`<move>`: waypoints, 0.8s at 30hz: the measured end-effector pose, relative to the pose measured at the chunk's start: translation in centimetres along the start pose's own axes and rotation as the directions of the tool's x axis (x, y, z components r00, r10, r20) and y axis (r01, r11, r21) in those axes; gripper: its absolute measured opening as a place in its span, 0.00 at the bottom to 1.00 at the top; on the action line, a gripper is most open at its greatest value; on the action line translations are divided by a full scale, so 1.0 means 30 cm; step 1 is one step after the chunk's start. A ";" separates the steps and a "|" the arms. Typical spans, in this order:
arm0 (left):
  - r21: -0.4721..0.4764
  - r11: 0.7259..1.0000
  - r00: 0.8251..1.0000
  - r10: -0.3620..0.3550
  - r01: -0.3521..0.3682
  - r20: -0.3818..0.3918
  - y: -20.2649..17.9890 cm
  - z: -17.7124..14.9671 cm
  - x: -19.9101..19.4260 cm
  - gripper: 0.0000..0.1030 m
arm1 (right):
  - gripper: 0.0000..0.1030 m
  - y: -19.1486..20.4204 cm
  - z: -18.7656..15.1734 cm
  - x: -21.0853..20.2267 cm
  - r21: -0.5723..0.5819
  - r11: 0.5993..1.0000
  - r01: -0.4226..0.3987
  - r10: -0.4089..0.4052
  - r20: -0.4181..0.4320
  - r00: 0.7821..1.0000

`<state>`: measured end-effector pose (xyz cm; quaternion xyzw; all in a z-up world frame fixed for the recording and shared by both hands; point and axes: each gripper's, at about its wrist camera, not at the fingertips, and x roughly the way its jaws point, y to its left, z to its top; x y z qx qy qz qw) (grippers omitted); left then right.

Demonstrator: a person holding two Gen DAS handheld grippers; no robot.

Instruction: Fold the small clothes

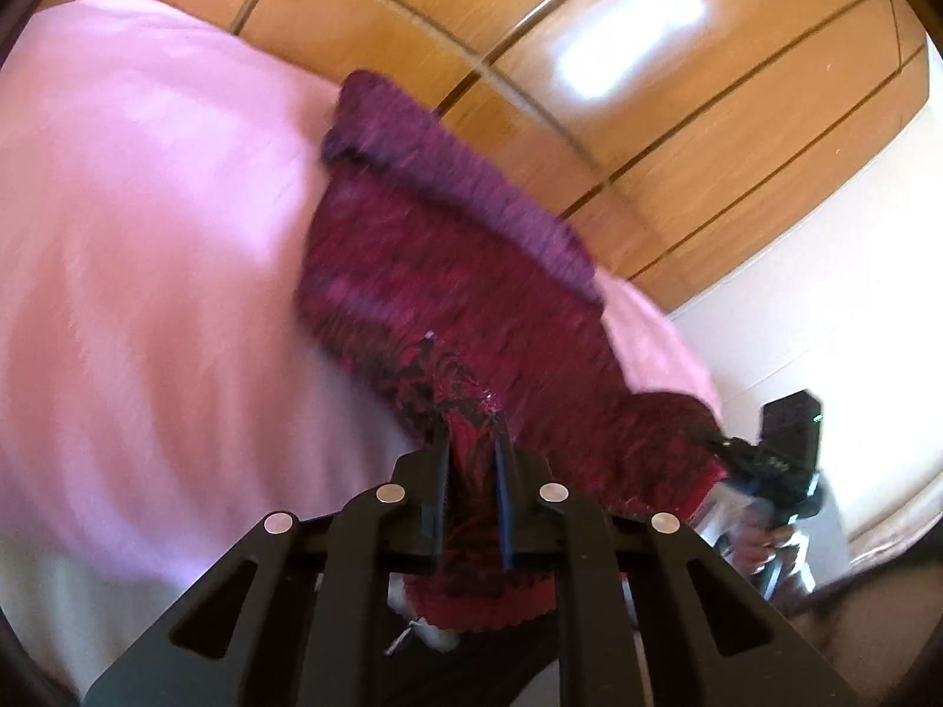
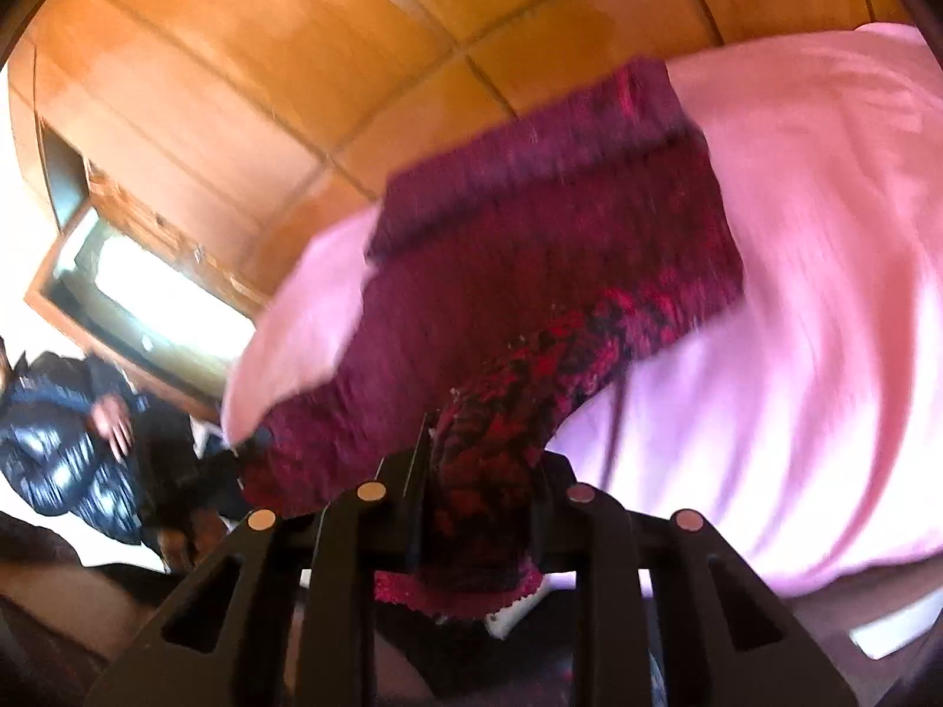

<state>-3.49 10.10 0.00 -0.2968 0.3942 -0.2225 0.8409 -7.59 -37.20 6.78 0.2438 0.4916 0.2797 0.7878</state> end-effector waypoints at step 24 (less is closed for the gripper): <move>-0.292 0.951 0.982 0.140 -0.097 0.130 0.210 0.483 0.244 0.70 | 0.82 -0.312 0.429 0.245 0.354 0.933 -0.067 0.015 0.147 0.989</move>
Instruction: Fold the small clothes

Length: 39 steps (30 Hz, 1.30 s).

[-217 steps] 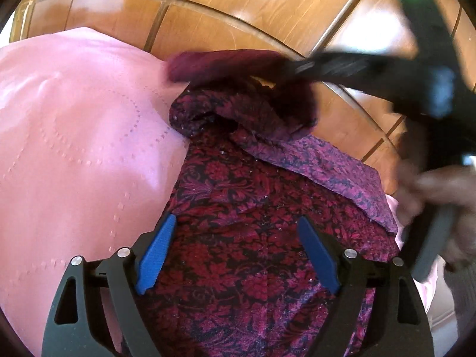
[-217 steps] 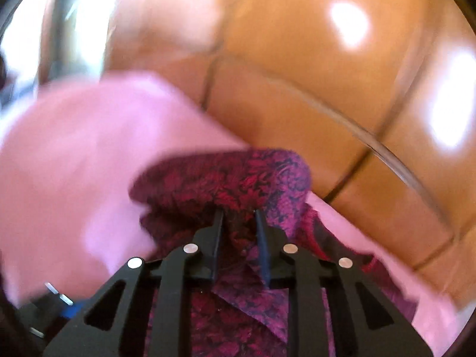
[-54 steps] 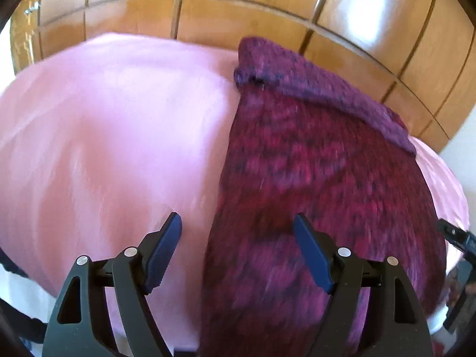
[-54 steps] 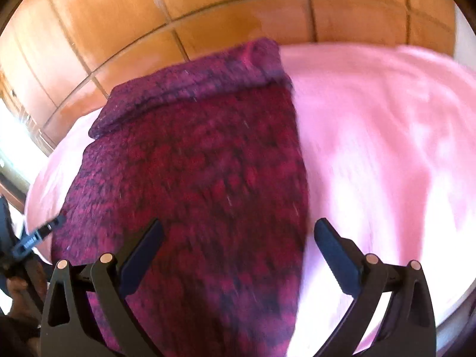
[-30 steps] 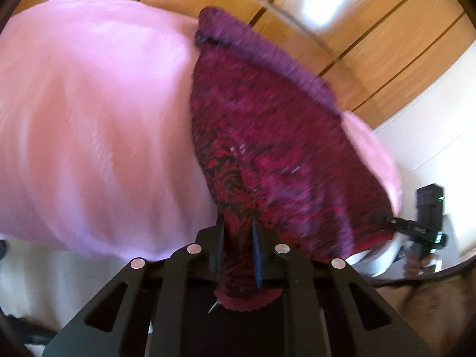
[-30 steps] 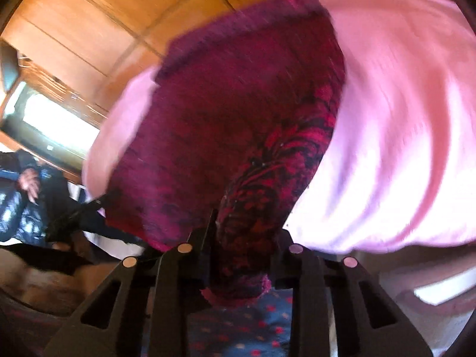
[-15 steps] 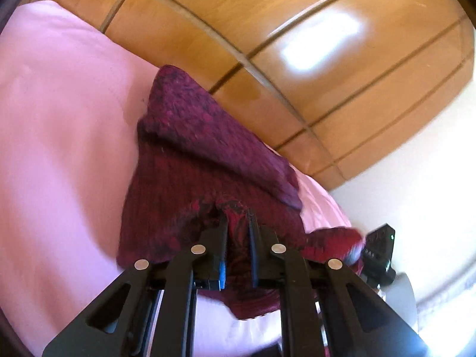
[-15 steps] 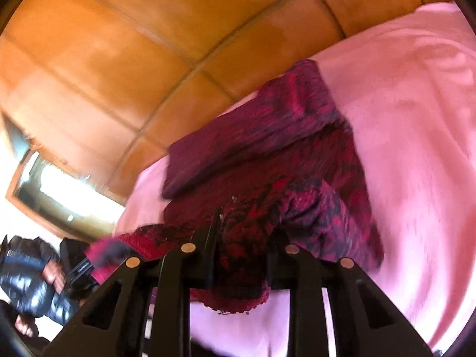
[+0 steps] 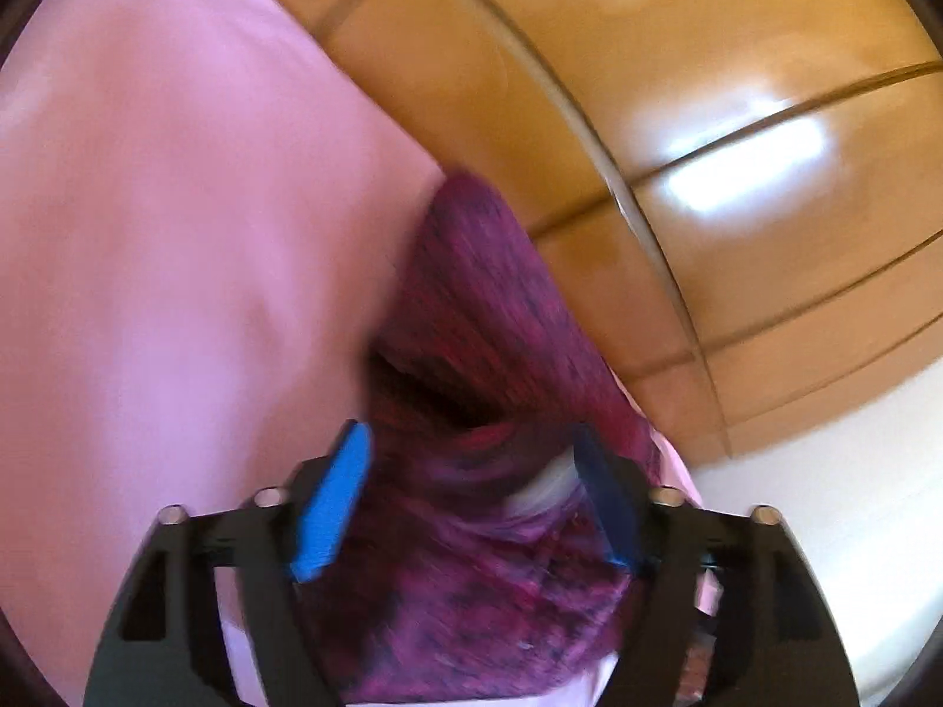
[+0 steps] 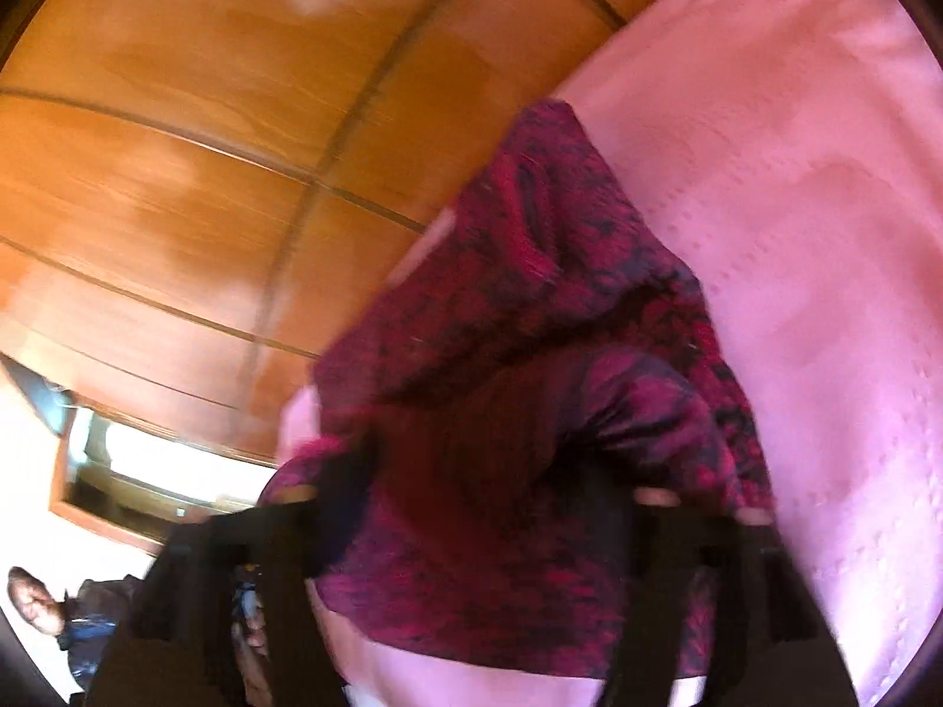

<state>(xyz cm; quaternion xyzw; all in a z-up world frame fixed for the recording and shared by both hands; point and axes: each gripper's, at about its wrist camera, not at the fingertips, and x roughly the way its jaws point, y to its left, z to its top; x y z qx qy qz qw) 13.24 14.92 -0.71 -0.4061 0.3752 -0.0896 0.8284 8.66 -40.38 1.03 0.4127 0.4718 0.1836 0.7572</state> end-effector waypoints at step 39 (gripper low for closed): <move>0.196 0.977 0.981 0.115 -0.083 -0.156 0.071 -0.489 -0.337 0.22 | 0.21 -0.095 -0.370 -0.355 -0.207 0.940 0.270 -0.282 -0.029 0.959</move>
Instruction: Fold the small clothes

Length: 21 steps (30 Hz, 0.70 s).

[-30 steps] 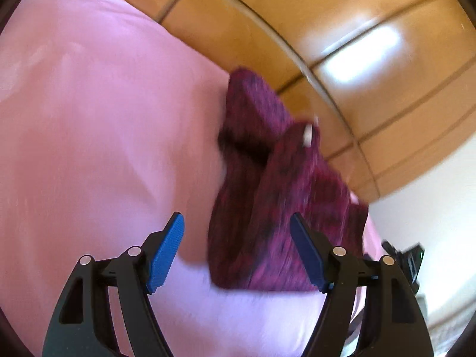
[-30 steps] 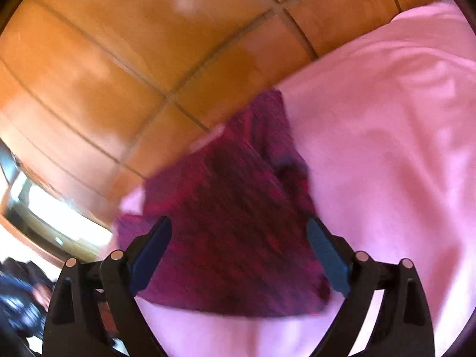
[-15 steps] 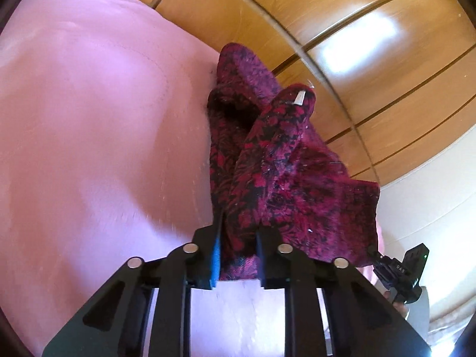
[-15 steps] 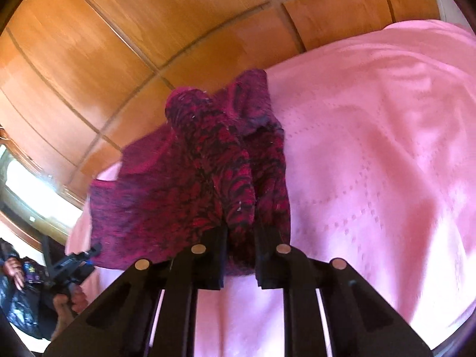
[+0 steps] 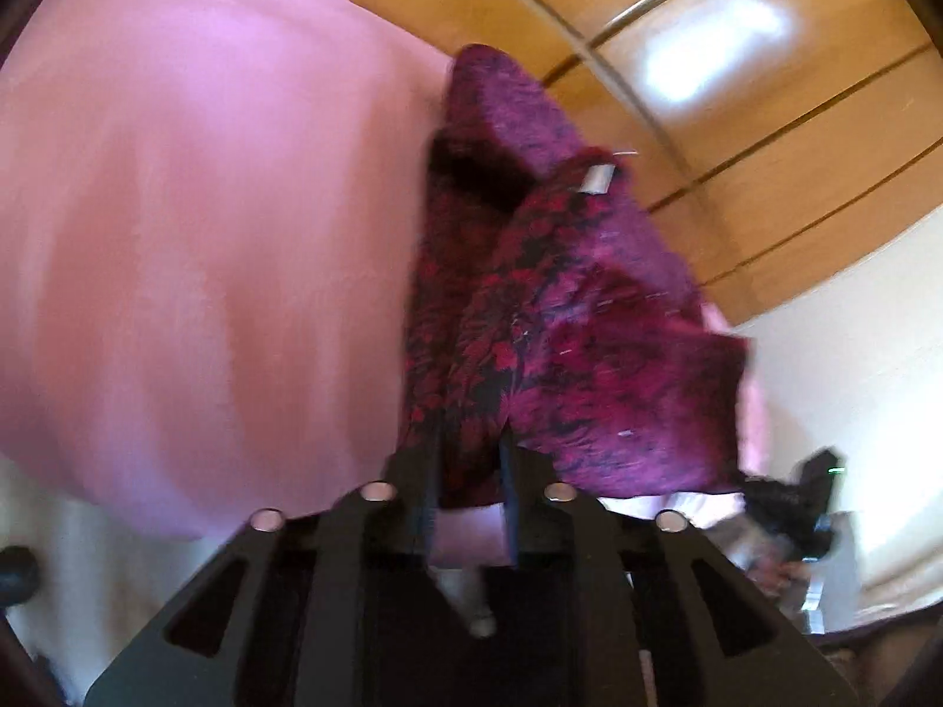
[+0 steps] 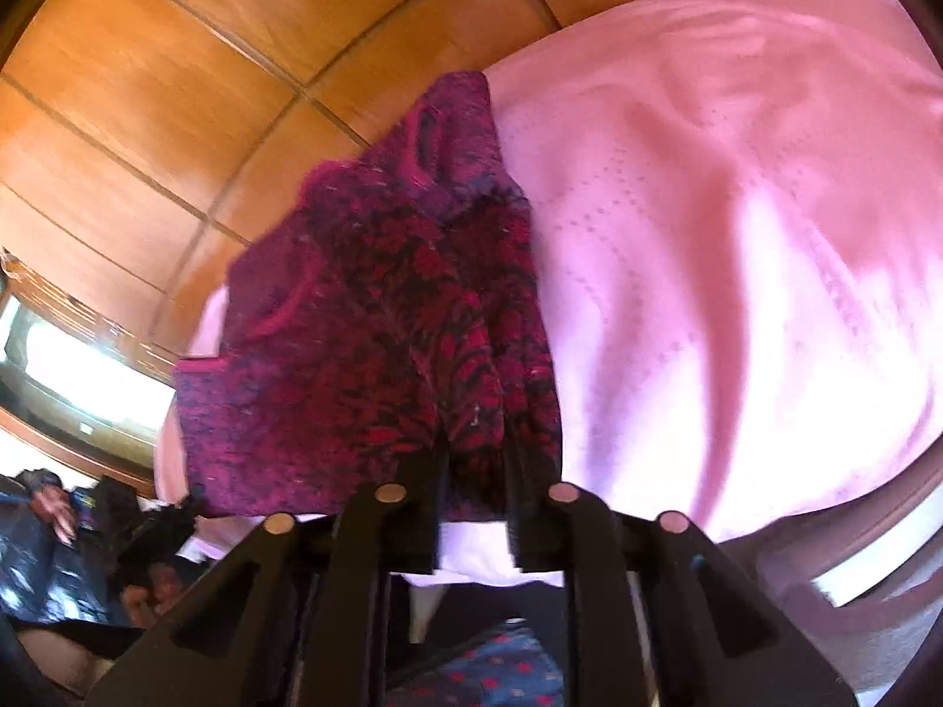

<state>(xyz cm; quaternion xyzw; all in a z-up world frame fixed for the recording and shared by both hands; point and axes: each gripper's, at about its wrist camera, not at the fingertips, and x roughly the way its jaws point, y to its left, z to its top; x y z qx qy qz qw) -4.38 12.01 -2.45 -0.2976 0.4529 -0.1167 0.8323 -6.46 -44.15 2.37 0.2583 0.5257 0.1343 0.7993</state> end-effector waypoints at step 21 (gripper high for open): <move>0.403 0.880 0.967 0.217 -0.252 0.132 -0.211 0.237 0.187 0.14 | 0.14 0.207 0.181 0.208 -0.340 0.881 0.330 -0.280 0.186 0.942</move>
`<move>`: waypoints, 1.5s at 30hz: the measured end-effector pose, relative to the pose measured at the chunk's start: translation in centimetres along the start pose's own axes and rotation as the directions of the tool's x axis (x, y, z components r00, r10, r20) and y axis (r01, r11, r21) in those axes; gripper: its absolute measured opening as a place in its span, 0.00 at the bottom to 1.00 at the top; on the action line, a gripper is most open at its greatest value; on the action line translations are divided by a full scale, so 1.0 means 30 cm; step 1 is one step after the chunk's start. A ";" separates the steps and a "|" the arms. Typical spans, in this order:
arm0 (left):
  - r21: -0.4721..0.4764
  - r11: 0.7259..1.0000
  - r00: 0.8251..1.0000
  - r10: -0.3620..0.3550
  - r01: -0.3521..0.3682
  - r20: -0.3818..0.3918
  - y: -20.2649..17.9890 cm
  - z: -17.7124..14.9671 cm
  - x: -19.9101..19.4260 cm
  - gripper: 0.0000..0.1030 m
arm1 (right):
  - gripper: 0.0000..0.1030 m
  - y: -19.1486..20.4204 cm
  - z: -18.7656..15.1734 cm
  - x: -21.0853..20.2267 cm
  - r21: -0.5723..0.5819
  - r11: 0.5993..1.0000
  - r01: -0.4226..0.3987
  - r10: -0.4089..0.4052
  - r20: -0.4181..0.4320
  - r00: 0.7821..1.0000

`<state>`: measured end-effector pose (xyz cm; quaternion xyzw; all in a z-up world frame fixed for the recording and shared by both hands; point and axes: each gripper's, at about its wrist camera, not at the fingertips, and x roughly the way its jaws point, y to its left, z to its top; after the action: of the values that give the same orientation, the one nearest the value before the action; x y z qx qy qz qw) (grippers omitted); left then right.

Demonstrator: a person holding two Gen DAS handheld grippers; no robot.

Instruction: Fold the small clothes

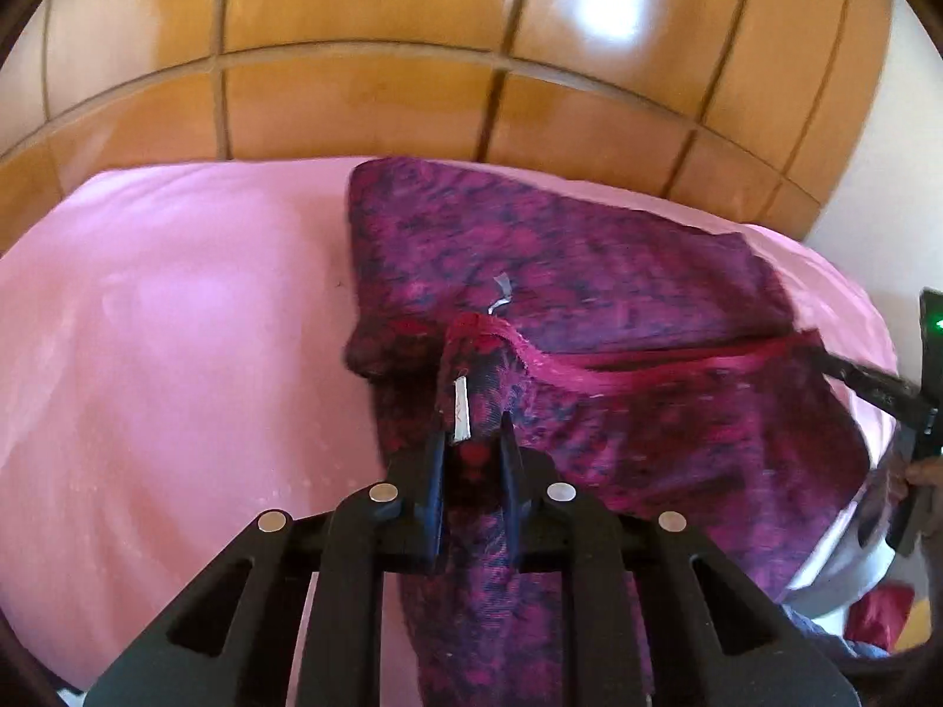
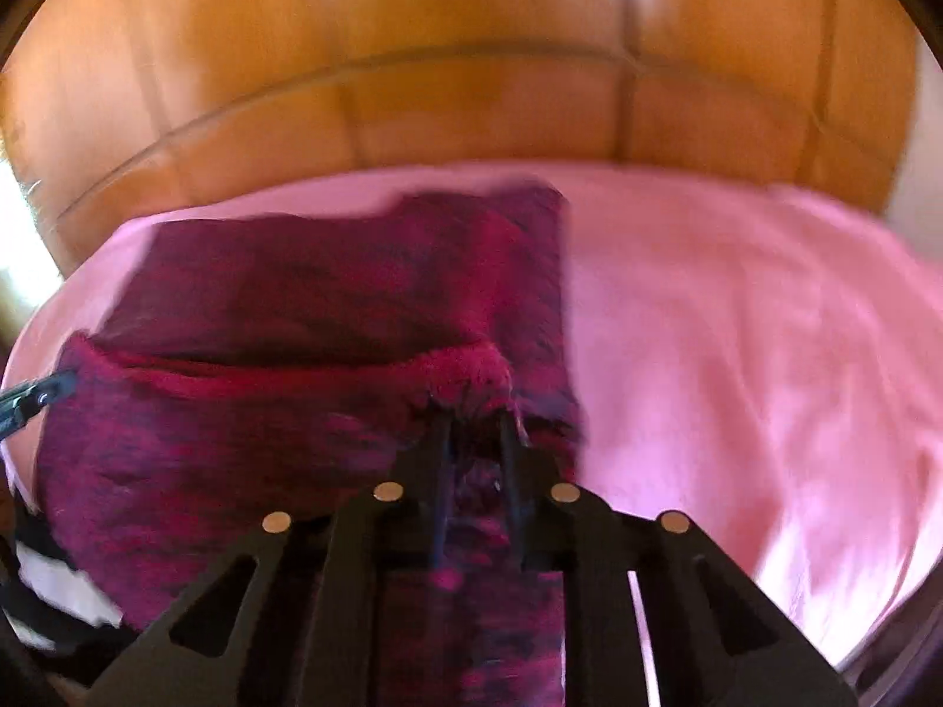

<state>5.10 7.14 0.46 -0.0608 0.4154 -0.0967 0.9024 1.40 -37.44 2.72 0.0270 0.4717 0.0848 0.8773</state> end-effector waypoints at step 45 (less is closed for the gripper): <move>-0.134 0.965 0.938 -0.180 0.227 0.297 0.074 0.118 -0.275 0.13 | 0.16 0.033 0.208 -0.313 0.034 0.974 -0.223 0.208 0.249 0.946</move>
<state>2.83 11.26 8.42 -0.1919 0.2803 -0.1451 0.9293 1.40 -37.89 14.01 0.1159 0.3568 0.1615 0.9128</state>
